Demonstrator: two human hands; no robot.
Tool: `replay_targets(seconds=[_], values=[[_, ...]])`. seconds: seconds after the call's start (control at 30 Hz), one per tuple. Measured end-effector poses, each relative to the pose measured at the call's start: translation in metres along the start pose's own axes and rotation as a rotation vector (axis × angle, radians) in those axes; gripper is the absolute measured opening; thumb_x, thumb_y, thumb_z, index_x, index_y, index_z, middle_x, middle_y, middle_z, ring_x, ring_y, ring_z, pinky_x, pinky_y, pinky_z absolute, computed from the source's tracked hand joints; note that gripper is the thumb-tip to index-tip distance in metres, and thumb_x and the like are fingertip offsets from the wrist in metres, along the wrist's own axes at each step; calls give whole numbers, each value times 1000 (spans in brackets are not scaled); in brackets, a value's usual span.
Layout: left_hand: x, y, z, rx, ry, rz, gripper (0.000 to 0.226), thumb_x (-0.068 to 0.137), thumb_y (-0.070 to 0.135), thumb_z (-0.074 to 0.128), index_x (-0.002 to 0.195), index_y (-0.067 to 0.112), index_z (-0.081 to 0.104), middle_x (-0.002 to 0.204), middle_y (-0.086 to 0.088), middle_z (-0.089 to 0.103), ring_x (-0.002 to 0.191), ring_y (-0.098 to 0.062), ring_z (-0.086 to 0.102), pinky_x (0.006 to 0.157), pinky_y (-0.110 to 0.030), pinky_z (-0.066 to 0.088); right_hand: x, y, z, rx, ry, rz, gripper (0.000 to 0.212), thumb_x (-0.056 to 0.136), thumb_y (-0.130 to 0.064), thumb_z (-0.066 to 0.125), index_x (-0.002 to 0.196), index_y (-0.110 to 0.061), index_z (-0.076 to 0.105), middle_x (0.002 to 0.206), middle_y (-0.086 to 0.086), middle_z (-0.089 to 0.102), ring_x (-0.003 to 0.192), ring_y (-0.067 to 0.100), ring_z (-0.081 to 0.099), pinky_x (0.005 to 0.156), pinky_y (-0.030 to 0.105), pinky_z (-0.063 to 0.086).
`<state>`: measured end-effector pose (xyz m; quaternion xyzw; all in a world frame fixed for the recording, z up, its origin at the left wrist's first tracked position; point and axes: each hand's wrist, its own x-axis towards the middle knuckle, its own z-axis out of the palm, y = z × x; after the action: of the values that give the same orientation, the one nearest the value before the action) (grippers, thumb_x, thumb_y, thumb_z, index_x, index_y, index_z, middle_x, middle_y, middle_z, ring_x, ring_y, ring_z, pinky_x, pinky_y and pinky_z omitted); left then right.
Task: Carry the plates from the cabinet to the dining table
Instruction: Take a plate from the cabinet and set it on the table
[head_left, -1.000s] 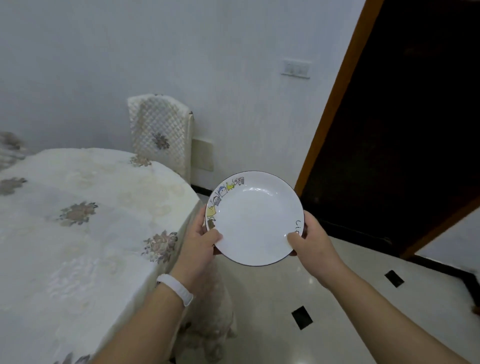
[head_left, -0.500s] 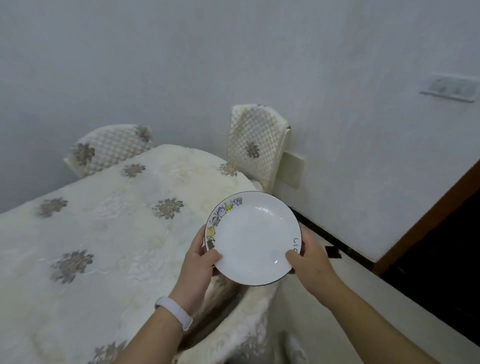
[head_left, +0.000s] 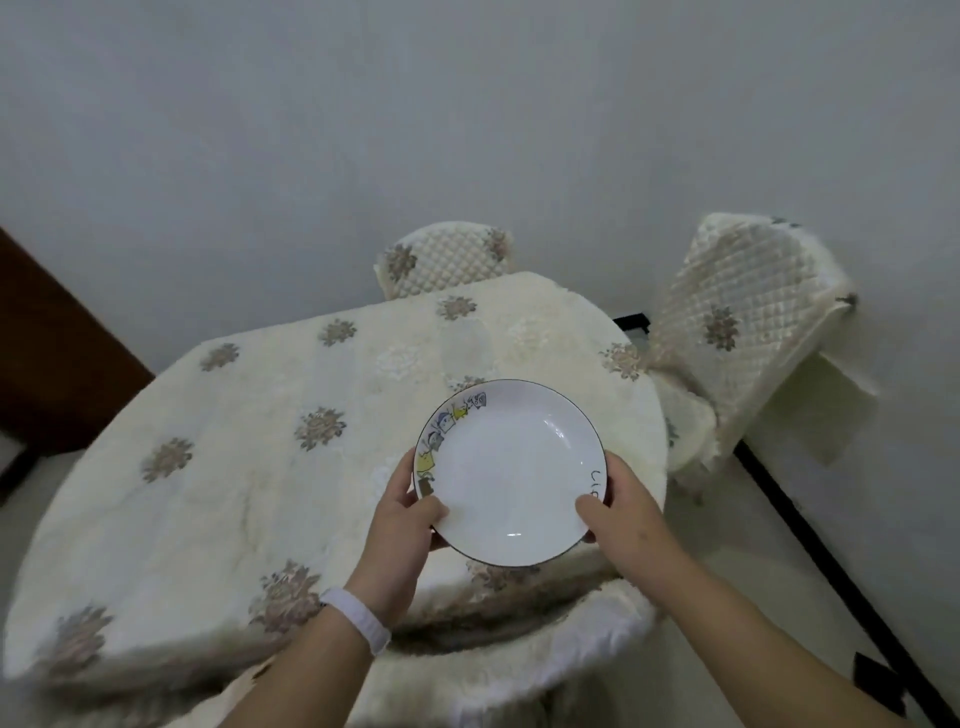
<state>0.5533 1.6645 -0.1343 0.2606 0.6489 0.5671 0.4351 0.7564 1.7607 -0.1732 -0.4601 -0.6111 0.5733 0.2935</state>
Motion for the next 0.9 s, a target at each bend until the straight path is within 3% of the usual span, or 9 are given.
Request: replay_targets(seconds=[0.07, 0.2, 0.43, 0.57, 0.73, 0.8, 0.9], values=[[-5, 1, -3, -15, 74, 4, 67, 86, -11, 40, 119, 44, 58, 109, 7, 73, 93, -18, 69, 66, -34, 57, 11, -6, 2, -10, -73, -11, 38, 86, -3, 48, 113, -29, 54, 93, -4, 64, 77, 16, 57, 60, 26, 54], [-7, -1, -17, -58, 203, 11, 68, 85, -11, 40, 114, 47, 58, 115, 1, 70, 102, -27, 65, 71, -40, 59, 31, -9, 17, -26, -177, -24, 41, 84, -3, 49, 110, -35, 55, 88, -5, 64, 73, 14, 57, 66, 34, 54], [3, -18, -44, -113, 335, -40, 69, 85, -13, 39, 113, 46, 59, 110, 4, 72, 95, -22, 66, 63, -33, 55, 61, -2, 52, -77, -305, -12, 39, 85, -3, 50, 114, -28, 55, 88, 0, 64, 67, 12, 54, 63, 33, 52], [26, -32, -55, -132, 360, -73, 68, 85, -14, 40, 114, 46, 59, 109, 3, 71, 93, -22, 66, 63, -34, 56, 82, 6, 66, -111, -331, 21, 43, 86, -5, 50, 119, -31, 52, 94, -1, 64, 75, 15, 57, 67, 37, 54], [68, -50, -70, -136, 327, -135, 66, 85, -13, 45, 122, 41, 58, 109, 1, 73, 99, -27, 66, 77, -47, 59, 113, 13, 78, -161, -346, 93, 46, 88, -5, 50, 122, -35, 48, 102, -3, 63, 83, 18, 61, 65, 31, 55], [88, -58, -75, -122, 310, -155, 67, 85, -14, 44, 128, 37, 56, 109, 0, 73, 99, -27, 67, 75, -45, 59, 128, 20, 83, -190, -343, 117, 48, 89, -5, 51, 123, -38, 46, 103, -7, 64, 89, 17, 61, 75, 36, 55], [115, -71, -82, -98, 285, -187, 69, 85, -15, 43, 127, 39, 55, 109, 2, 73, 95, -22, 69, 70, -39, 59, 148, 34, 93, -225, -344, 157, 49, 90, -6, 53, 126, -39, 44, 105, -10, 64, 91, 14, 62, 77, 35, 54]])
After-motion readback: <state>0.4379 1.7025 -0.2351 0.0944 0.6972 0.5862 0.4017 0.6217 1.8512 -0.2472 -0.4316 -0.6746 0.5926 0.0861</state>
